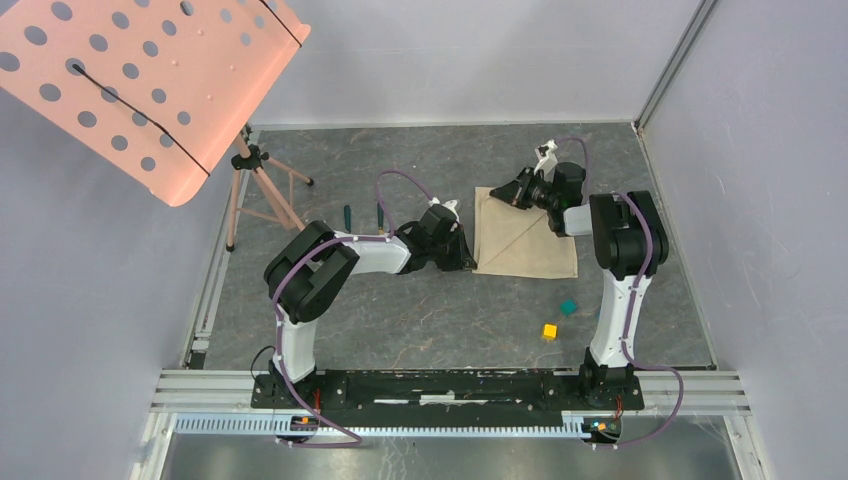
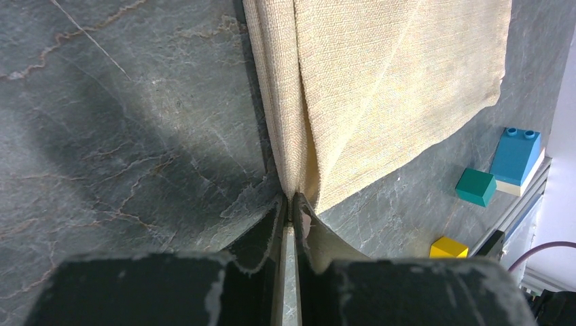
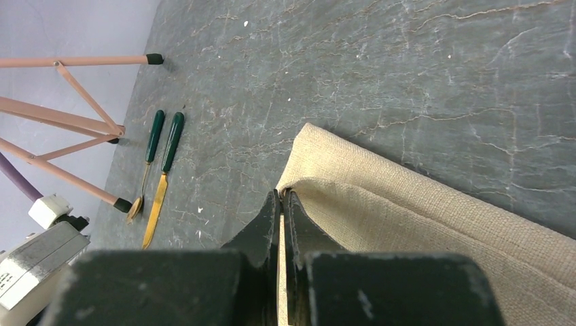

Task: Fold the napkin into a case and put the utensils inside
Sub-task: Fold the top corner of the square-folded napkin at the center of the board.

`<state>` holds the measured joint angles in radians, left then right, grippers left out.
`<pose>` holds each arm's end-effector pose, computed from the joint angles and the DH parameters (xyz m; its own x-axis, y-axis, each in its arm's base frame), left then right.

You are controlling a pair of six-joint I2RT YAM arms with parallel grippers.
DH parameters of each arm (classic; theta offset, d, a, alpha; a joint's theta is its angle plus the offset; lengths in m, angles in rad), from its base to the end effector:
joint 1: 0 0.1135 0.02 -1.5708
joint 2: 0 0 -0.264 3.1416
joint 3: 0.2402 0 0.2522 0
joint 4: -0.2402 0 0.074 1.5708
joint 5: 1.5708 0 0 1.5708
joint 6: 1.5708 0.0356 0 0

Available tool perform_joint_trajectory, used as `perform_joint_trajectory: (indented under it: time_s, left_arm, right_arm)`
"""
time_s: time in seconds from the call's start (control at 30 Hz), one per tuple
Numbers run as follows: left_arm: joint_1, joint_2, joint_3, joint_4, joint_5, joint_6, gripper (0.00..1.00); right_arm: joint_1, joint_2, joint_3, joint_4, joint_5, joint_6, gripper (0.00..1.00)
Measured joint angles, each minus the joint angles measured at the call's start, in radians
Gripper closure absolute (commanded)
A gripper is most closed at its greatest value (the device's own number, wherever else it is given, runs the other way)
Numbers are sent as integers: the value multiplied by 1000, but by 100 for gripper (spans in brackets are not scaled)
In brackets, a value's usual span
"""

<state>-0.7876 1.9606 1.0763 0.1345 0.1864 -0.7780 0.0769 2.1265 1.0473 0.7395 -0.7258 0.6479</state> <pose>0.2788 -0.2894 0.1320 -0.8984 -0.0751 -0.4327 0.2268 0.7644 -0.6036 0.4196 0.0560 0.1166 -0.6761 0.4007 -0.6183 -0.3428 0.5718 0.7454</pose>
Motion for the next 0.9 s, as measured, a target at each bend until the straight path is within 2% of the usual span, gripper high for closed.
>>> perform_joint_trajectory:
  time_s: [0.63, 0.9]
  left_arm:
    - [-11, 0, -6, 18, -4, -3, 87]
    - [-15, 0, -26, 58, -5, -19, 78]
  right_arm:
    - [8, 62, 71, 1, -15, 18, 99]
    - [8, 84, 88, -19, -15, 17, 94]
